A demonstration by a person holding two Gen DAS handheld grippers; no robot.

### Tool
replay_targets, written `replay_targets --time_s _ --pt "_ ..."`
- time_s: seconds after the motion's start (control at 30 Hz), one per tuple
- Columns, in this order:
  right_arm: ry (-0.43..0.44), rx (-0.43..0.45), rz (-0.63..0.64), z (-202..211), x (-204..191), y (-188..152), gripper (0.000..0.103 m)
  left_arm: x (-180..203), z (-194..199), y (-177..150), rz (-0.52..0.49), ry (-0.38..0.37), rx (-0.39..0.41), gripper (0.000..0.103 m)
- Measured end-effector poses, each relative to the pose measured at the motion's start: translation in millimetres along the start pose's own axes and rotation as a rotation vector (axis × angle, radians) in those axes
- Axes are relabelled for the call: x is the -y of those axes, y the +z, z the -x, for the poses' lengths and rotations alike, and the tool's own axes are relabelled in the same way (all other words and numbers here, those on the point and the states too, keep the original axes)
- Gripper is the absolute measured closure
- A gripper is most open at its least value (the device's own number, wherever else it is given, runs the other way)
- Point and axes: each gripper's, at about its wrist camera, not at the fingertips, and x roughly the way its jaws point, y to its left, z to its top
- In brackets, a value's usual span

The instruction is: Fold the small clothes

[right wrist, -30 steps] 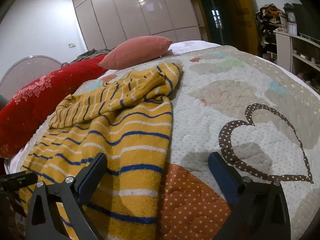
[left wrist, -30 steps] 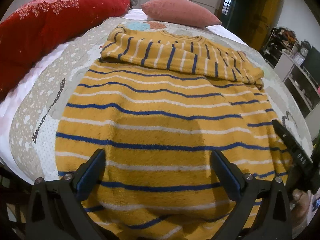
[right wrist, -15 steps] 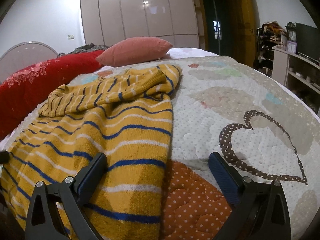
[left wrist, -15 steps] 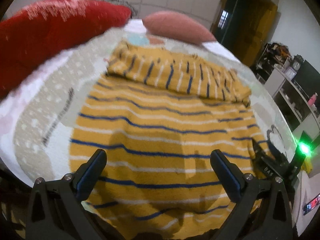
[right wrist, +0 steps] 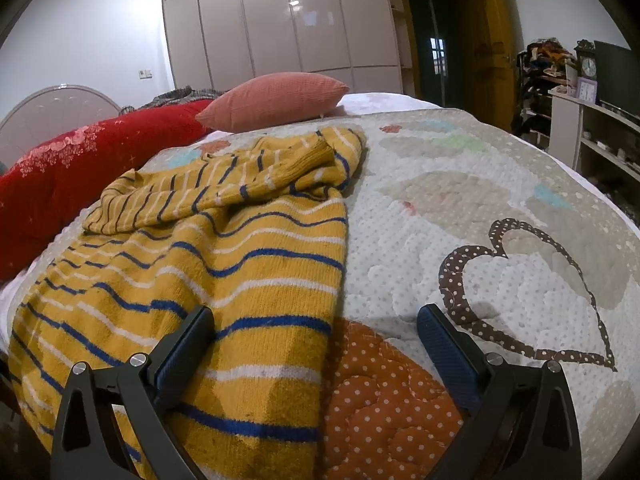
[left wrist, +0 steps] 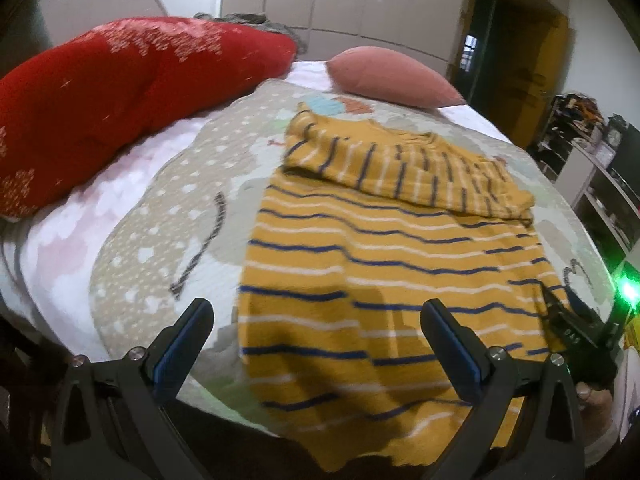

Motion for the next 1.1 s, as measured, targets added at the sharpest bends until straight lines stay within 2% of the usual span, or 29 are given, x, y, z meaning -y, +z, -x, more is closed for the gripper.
replay_targets --time_s 0.2,0.3,0.63,0.93,1.1 --pt "-0.044 -0.005 -0.067 3.4 -2.1 1.3 0.001 -17.2 -7.0 -3.4 0.041 0.027 -0.022 0.0" --pt "-0.069 -0.005 -0.036 3.4 -7.1 -0.4 0.0 -18.8 -15.1 -6.5 0.054 0.017 -0.051 0.0" --pt "-0.064 -0.002 -0.009 2.1 -5.0 -3.3 0.0 -25.6 -40.9 -18.5 0.114 -0.012 -0.146 0.0" --pt "-0.042 0.061 -0.024 6.3 -3.2 -8.5 0.0 -21.2 -46.1 -22.4 0.075 0.029 -0.153 0.0" --pt "-0.047 0.038 -0.019 6.3 -3.8 -5.6 0.0 -22.5 -48.8 -22.4 0.082 0.026 -0.151 0.0"
